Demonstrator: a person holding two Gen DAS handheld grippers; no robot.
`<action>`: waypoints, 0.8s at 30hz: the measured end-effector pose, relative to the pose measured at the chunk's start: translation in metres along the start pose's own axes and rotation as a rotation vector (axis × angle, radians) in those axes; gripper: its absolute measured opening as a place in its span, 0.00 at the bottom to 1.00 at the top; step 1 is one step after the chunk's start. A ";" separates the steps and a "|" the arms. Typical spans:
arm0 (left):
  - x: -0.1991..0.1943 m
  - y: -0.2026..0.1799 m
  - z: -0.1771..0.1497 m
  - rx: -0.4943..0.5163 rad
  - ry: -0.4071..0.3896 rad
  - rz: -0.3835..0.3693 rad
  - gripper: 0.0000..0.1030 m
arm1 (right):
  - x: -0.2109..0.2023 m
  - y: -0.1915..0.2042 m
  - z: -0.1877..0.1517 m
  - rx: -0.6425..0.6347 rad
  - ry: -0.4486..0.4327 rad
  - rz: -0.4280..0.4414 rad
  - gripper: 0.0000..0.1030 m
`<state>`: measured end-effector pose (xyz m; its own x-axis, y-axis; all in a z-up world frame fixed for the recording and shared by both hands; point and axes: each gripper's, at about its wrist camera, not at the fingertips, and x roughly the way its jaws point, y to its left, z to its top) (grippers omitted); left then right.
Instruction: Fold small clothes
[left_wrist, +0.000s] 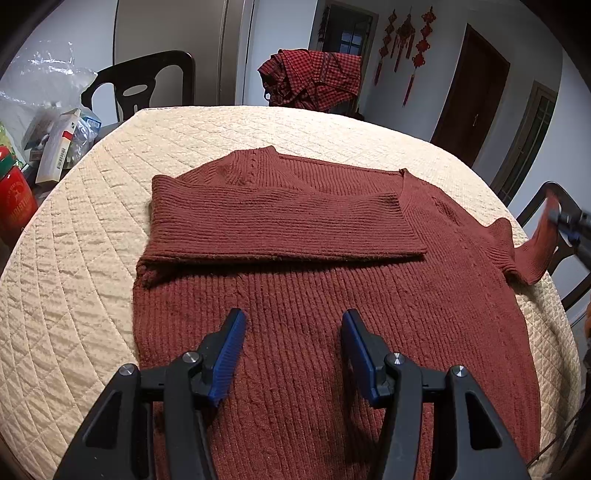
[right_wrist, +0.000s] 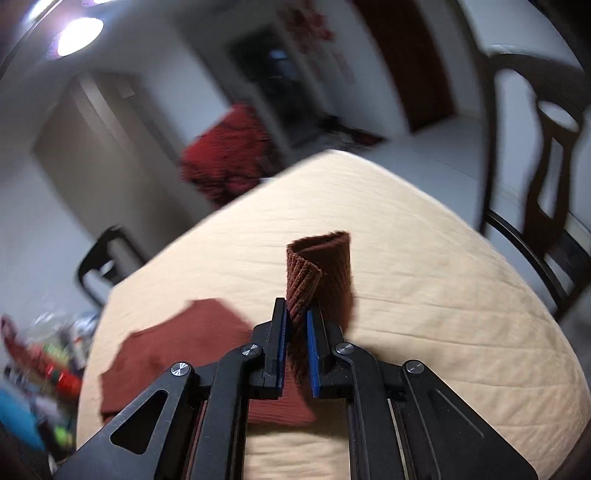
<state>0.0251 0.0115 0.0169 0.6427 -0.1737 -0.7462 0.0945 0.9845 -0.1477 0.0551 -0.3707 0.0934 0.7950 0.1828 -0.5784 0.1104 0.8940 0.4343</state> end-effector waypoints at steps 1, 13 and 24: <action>0.000 0.000 0.000 -0.001 0.000 -0.002 0.56 | 0.003 0.015 0.001 -0.032 0.010 0.035 0.10; -0.027 0.005 0.016 -0.049 -0.047 -0.073 0.56 | 0.086 0.115 -0.079 -0.317 0.376 0.267 0.20; 0.013 -0.050 0.042 -0.003 0.074 -0.241 0.55 | 0.045 0.067 -0.091 -0.289 0.321 0.272 0.25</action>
<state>0.0605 -0.0391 0.0421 0.5447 -0.4047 -0.7345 0.2357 0.9144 -0.3290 0.0438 -0.2652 0.0340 0.5436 0.5005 -0.6738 -0.2803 0.8649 0.4163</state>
